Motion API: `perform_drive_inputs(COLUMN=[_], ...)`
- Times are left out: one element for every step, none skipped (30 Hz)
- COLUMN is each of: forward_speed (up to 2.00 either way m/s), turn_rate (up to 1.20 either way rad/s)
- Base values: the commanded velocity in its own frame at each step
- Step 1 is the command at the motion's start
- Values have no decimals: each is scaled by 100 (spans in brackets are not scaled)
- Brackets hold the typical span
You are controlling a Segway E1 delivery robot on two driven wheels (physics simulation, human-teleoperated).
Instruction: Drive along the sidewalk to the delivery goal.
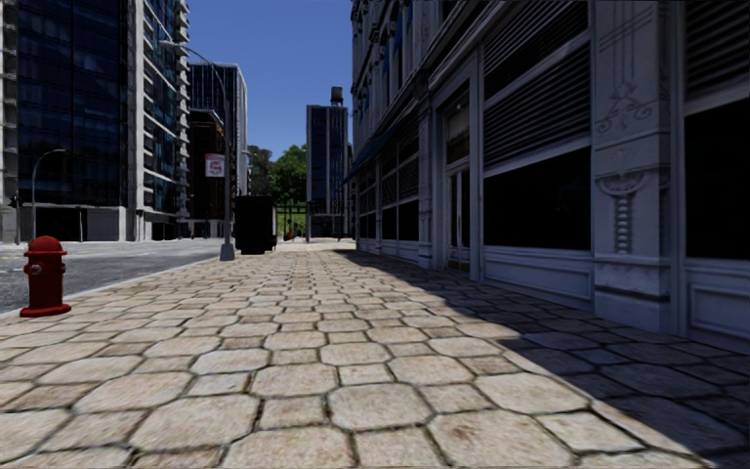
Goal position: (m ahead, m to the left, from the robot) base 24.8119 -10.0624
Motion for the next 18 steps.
perform_drive_inputs(forward_speed=[170,170,170,170,170,170,170,170,170,170,170,170,170,170,170,170,170,170], turn_rate=[6,6,5,5,1,1,0,0,0,0,0,0,12,36,57,81,81,86])
